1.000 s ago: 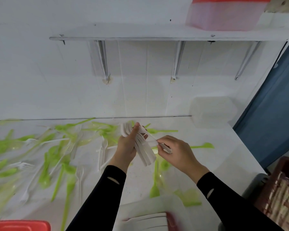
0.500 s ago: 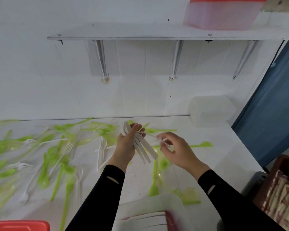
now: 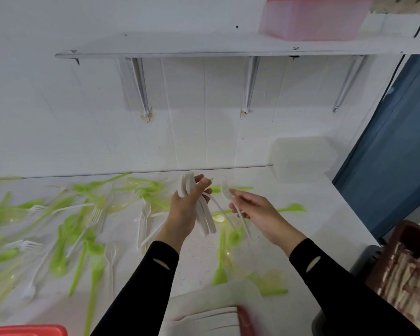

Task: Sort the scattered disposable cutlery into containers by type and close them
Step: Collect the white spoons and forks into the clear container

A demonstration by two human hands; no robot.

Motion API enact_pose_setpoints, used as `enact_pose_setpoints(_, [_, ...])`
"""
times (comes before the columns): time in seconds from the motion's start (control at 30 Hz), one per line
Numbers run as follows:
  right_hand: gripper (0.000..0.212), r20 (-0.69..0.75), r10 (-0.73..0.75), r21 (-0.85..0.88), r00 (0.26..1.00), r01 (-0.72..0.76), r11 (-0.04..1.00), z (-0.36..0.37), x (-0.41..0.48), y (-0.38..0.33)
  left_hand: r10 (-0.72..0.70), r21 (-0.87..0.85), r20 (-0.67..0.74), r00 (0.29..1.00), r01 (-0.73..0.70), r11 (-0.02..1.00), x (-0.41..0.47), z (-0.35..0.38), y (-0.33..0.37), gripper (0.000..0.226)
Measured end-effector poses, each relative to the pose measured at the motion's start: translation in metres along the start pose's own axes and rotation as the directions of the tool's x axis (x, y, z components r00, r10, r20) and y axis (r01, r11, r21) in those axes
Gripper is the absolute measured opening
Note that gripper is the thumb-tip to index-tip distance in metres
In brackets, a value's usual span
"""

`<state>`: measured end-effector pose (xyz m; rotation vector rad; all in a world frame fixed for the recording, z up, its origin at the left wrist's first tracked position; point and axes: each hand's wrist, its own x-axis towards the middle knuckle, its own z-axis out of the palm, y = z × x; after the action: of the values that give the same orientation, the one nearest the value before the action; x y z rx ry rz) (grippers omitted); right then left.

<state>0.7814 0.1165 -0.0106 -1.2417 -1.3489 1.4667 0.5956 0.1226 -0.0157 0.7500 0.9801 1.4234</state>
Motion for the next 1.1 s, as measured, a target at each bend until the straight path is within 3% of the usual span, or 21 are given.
enact_pose_setpoints(0.13, [0.014, -0.059, -0.067, 0.053, 0.996, 0.070, 0.996, 0.004, 0.000, -0.001, -0.052, 0.010, 0.124, 0.991, 0.052, 0.999, -0.006, 0.011, -0.004, 0.050])
enact_pose_setpoints(0.33, [0.010, 0.004, -0.045, -0.099, 0.999, 0.045, 0.994, 0.006, -0.002, 0.001, -0.085, 0.184, 0.081, 0.993, 0.069, 0.981, -0.008, 0.013, -0.011, 0.035])
enact_pose_setpoints(0.53, [0.029, 0.072, -0.045, -0.210, 0.996, 0.059, 0.976, 0.006, -0.005, 0.001, -0.069, 0.191, 0.105, 0.992, 0.048, 0.980, -0.009, 0.012, -0.009, 0.026])
enact_pose_setpoints(0.87, [0.024, 0.049, -0.069, -0.195, 0.996, 0.077, 0.978, 0.005, -0.003, 0.002, -0.070, 0.237, 0.065, 0.995, 0.053, 0.970, -0.008, 0.010, -0.010, 0.035])
enact_pose_setpoints(0.97, [0.025, 0.122, -0.035, -0.189, 0.992, 0.058, 0.980, 0.006, -0.006, 0.000, -0.057, 0.225, 0.037, 0.998, 0.048, 0.973, -0.008, 0.012, -0.009, 0.033])
enact_pose_setpoints(1.1, [0.042, 0.212, -0.036, -0.125, 0.977, 0.063, 0.990, 0.011, -0.009, 0.002, -0.074, 0.163, 0.044, 0.996, 0.066, 0.984, -0.008, 0.012, -0.007, 0.033])
